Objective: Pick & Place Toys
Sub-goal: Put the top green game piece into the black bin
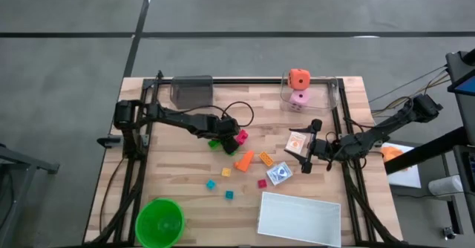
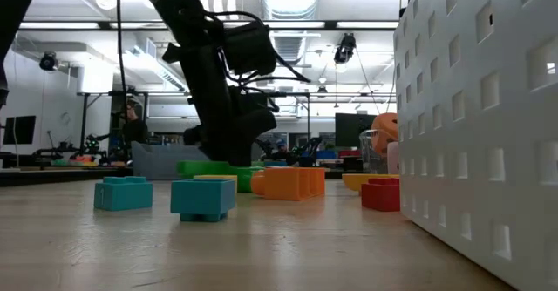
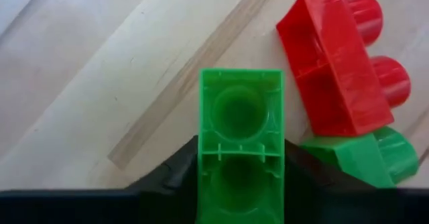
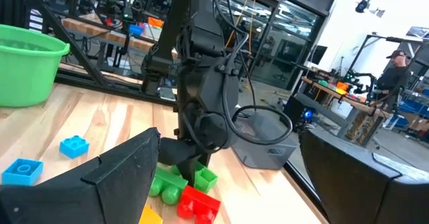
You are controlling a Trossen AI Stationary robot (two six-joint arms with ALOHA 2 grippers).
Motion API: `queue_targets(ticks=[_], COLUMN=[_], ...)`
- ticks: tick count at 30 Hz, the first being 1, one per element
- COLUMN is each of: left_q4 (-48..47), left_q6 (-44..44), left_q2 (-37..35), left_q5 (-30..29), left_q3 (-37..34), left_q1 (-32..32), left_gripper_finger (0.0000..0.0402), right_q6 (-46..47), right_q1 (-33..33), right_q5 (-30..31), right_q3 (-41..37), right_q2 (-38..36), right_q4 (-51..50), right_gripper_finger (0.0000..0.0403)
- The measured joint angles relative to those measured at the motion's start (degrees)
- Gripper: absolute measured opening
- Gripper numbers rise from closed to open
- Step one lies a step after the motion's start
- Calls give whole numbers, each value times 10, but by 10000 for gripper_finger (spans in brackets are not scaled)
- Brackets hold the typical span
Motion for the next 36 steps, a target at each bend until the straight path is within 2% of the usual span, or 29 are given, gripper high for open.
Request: queue_targets(ticks=[12, 17, 21, 28, 32, 36], left_q4=[5, 60, 151, 453, 566, 595], left_q6=[68, 150, 221, 259, 250, 213], left_q2=[-26, -69, -102, -128, -127, -146], left_q5=[15, 14, 53, 170, 176, 163], left_q3=[0, 0, -10, -132, -204, -240], left_q1=[-1, -9, -16, -15, -5, 29], left_gripper_finger=[130, 130, 130, 130, 130, 130], right_q6=[2, 9, 15, 20, 20, 20], right_q1=[0, 0, 0, 0, 1, 0], right_q5=[0, 0, 0, 0, 0, 0], right_q3=[0, 0, -3, -7, -7, -7], right_q2=[0, 0, 0, 1, 0, 0], right_q4=[-14, -19, -20, -25, -26, -26], right_gripper_finger=[351, 351, 351, 351, 351, 351])
